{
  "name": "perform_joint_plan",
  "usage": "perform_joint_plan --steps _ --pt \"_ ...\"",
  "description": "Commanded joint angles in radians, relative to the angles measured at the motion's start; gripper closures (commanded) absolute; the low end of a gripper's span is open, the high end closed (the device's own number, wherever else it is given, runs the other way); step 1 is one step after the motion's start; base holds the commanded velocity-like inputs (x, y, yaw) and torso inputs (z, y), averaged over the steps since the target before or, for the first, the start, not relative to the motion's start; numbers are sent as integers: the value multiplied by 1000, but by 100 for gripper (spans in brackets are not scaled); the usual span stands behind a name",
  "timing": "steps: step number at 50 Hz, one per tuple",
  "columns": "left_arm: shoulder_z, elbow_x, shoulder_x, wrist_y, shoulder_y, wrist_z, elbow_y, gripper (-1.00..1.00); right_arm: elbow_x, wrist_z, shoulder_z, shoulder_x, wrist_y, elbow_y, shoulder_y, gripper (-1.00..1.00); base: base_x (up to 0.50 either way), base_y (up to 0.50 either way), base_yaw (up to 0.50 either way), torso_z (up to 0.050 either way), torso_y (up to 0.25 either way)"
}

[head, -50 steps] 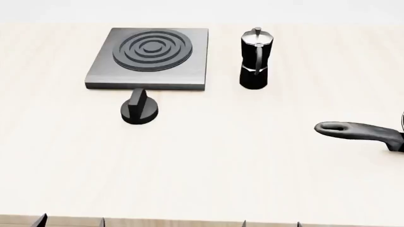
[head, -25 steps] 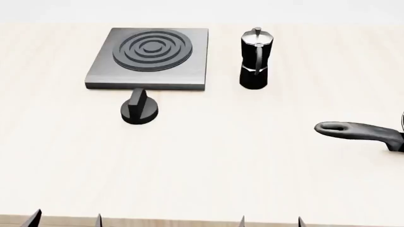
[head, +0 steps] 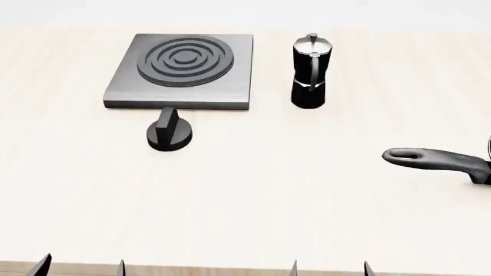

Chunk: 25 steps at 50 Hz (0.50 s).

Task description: Put the moka pot on the stove.

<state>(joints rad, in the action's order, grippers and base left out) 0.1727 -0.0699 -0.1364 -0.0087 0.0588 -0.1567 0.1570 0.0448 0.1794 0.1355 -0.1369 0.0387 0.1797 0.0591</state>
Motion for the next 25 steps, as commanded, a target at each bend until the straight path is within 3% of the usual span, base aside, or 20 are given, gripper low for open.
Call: perform_joint_plan --steps 1,25 --pt "-16 -20 8 27 -6 17 -21 -100 -4 -10 -7 4 -3 -3 1 -100 0 0 0 0 0" --pt "3 -40 -13 28 8 -2 5 -100 8 11 16 -13 -5 9 4 -100 78 0 0 0 0"
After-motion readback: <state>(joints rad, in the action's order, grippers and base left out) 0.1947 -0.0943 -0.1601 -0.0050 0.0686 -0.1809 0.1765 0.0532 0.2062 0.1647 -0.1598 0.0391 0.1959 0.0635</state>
